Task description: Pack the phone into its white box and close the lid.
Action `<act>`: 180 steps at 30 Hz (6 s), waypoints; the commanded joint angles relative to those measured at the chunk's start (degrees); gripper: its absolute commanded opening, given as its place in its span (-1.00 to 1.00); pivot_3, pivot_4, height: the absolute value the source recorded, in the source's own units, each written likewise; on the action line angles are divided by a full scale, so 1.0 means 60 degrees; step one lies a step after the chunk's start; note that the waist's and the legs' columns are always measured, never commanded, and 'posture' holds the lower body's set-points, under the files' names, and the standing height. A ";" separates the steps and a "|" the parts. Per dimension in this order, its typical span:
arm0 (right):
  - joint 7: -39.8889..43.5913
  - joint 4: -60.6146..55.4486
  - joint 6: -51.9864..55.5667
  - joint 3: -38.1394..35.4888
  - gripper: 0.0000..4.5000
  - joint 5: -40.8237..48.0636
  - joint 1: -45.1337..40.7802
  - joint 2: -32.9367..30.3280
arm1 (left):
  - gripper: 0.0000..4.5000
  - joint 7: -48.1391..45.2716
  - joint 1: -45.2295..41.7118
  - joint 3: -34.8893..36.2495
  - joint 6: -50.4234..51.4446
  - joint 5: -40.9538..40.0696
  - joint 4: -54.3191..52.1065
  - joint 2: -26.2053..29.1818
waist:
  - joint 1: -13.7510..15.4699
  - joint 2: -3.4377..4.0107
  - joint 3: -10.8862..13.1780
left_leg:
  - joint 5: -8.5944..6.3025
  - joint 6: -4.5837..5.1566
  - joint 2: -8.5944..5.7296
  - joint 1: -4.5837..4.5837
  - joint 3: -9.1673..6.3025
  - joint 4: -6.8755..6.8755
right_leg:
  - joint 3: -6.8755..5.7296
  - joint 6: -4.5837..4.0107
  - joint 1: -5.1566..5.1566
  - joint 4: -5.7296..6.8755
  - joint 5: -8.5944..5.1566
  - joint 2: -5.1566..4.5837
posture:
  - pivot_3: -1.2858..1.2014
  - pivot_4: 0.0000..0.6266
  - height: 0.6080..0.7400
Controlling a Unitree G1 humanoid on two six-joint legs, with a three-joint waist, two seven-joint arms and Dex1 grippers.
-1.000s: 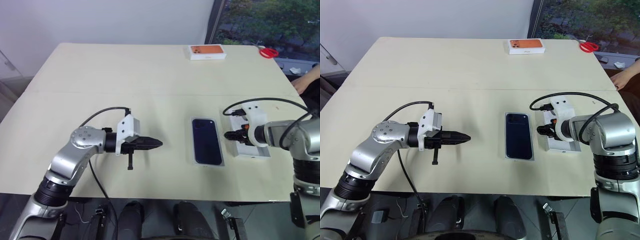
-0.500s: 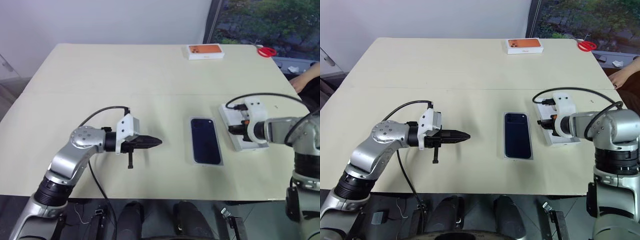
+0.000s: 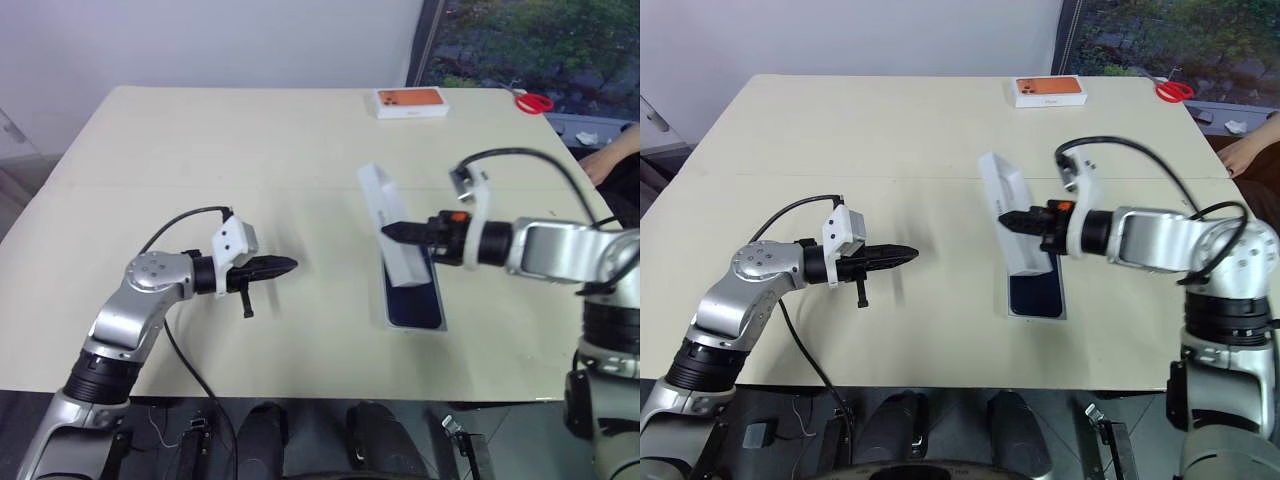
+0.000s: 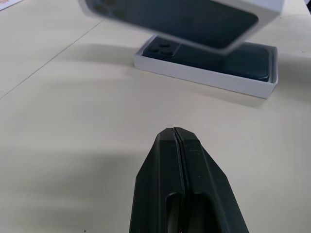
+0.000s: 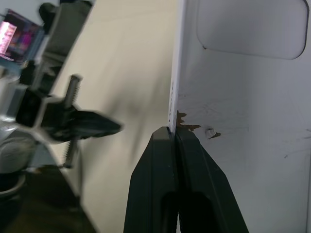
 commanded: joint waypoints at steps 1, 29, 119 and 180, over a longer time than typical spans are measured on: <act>-0.1415 -0.1444 -0.1672 0.0025 -0.98 0.0369 0.0388 0.1628 | -1.00 0.0151 -0.0120 0.0182 -0.0253 0.0099 -0.0120 -0.0041 | 0.0001 0.0001 0.0000 | 0.0000 0.0000 0.0003 -0.0001 -0.0007 -0.0005 | 0.0001 0.0000 -0.0006 0.0004 0.0000 0.0003 | 0.03 -0.52 0.78; -0.2477 -0.2184 -0.2617 -0.0939 0.99 0.0369 0.2183 0.0864 | -1.00 0.1325 -0.1541 -0.1552 -0.0245 0.1259 0.1133 -0.2695 | 0.0047 0.0009 -0.0011 | 0.0011 -0.0015 -0.0012 -0.0081 -0.0009 0.0024 | -0.0008 -0.0001 -0.0074 0.0025 0.0001 -0.0001 | 0.03 -0.52 0.78; 0.9776 -0.4065 -0.1631 0.1757 -0.92 -1.3747 0.2794 -0.4050 | -1.00 0.2356 -0.3359 -0.3160 0.1956 0.2739 0.2159 -0.4385 | 0.0122 0.0026 -0.0010 | 0.0012 -0.0013 -0.0019 -0.0084 -0.0013 0.0041 | -0.0007 0.0001 -0.0082 0.0040 0.0002 0.0001 | 0.03 -0.52 0.78; 0.9675 -0.3156 -0.1660 0.1561 -0.92 -1.5084 0.2606 -0.3209 | -1.00 0.2538 -0.3426 -0.2871 0.2214 0.2799 0.2334 -0.4865 | 0.0125 0.0027 -0.0011 | 0.0013 -0.0015 -0.0021 -0.0081 -0.0012 0.0046 | -0.0007 0.0001 -0.0082 0.0052 0.0002 -0.0001 | 0.03 -0.52 0.78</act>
